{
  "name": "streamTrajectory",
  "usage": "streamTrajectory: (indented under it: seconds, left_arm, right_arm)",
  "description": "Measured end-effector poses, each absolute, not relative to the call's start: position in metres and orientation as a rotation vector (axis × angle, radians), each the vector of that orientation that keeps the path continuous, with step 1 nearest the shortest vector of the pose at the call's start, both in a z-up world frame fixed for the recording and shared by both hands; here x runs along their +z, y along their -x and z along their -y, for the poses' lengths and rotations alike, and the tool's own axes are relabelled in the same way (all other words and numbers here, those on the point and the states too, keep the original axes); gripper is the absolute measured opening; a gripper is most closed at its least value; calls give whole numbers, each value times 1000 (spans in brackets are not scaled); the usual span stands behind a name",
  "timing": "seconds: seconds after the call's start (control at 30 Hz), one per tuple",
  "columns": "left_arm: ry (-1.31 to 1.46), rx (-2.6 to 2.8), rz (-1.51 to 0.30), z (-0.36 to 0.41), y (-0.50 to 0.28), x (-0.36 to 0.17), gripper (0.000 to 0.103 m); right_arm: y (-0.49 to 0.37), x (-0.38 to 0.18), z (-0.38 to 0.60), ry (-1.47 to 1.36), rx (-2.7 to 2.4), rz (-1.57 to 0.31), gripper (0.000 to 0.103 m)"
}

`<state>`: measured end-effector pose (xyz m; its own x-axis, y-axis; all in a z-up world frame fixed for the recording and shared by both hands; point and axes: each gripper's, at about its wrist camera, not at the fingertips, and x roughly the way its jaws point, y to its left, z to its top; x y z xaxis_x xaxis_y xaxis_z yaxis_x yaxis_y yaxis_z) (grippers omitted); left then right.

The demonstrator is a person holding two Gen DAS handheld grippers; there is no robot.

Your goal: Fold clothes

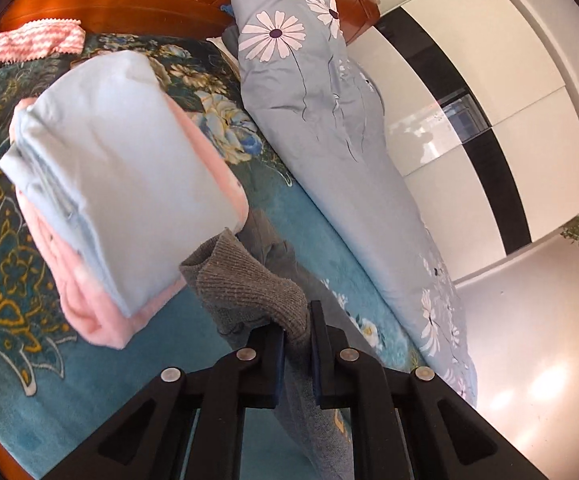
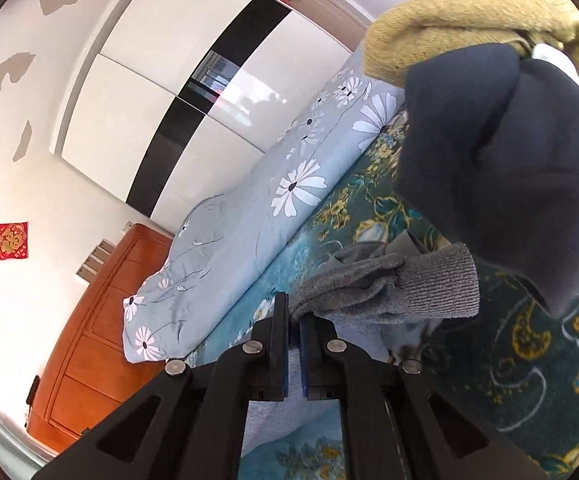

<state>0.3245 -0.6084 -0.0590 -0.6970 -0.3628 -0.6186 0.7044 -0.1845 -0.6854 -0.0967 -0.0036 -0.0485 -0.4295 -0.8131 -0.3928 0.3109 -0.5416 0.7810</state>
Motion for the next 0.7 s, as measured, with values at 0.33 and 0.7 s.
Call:
streamTrajectory:
  seconds: [0.33, 0.7]
  left_arm:
    - [-628, -1637, -1343, 708, -222, -108, 15]
    - [-834, -1590, -1255, 764, -138, -176, 18]
  right_arm:
    - [199, -69, 96, -1198, -2121, 753, 4]
    - [272, -132, 149, -1417, -2158, 639, 5]
